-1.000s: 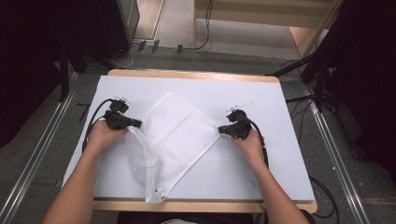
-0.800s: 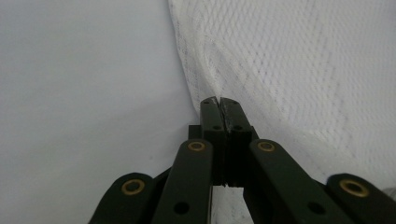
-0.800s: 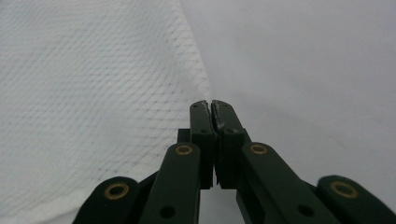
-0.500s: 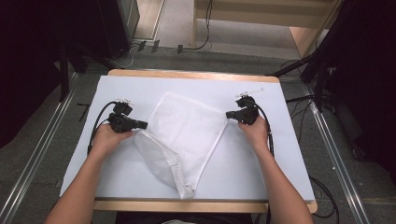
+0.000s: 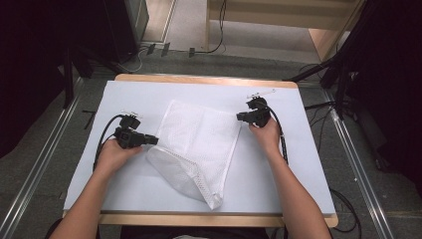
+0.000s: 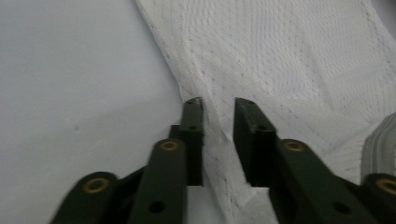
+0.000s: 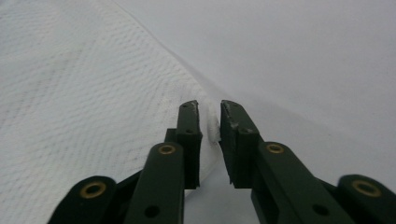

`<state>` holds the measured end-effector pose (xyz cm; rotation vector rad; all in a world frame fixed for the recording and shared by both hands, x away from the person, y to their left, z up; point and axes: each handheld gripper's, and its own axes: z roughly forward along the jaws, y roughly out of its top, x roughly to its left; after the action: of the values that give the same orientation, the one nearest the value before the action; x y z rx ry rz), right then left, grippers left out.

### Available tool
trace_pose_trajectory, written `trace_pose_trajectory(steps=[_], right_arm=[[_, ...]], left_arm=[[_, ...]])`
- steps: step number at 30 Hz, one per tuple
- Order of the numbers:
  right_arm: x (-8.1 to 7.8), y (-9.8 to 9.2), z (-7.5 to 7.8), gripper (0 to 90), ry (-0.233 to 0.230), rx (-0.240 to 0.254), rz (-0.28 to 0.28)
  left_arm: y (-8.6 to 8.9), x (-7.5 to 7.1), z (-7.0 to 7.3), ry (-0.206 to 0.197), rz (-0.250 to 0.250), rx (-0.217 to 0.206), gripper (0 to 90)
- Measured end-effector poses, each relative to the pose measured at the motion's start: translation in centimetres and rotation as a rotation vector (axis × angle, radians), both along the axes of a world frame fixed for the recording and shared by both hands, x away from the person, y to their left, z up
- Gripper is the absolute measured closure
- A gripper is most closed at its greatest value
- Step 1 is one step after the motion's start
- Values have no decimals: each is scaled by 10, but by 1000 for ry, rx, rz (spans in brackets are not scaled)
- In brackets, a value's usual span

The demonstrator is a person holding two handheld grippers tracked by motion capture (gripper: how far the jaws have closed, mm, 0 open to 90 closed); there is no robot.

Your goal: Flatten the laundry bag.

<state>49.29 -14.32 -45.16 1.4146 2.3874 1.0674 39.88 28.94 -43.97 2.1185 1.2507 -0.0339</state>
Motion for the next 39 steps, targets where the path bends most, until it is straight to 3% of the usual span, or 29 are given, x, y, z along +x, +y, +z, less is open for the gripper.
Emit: trace_pose_trajectory(steps=[3, 5, 8, 9, 12, 19, 26, 32, 39], right_arm=[[-9, 0, 12, 742, -26, -10, 11], [-16, -2, 19, 742, -29, 17, 23], [-29, -4, 25, 789, -41, 58, 38], [-32, -3, 25, 815, -24, 66, 40], [-42, -2, 22, 858, -7, 81, 57], [-57, -1, 9, 867, 46, 51, 62], [-73, -2, -2, 813, 69, 21, 73], [-73, -3, -6, 738, 77, 20, 62], [-71, 12, -13, 678, 76, 0, 82]], left_arm=[[2, -5, 12, -43, -10, 1, 693], [2, -7, 20, -57, -17, -9, 711], [-4, -8, 29, -55, -34, -17, 859], [-6, -8, 33, -57, -44, -24, 894], [-15, -10, 38, -63, -77, -56, 900], [-27, -20, 32, -39, -121, -34, 900], [-19, -42, 24, -10, -145, -40, 900], [-6, -56, 21, -5, -129, -36, 900], [5, -63, 18, 12, -104, -44, 900]])
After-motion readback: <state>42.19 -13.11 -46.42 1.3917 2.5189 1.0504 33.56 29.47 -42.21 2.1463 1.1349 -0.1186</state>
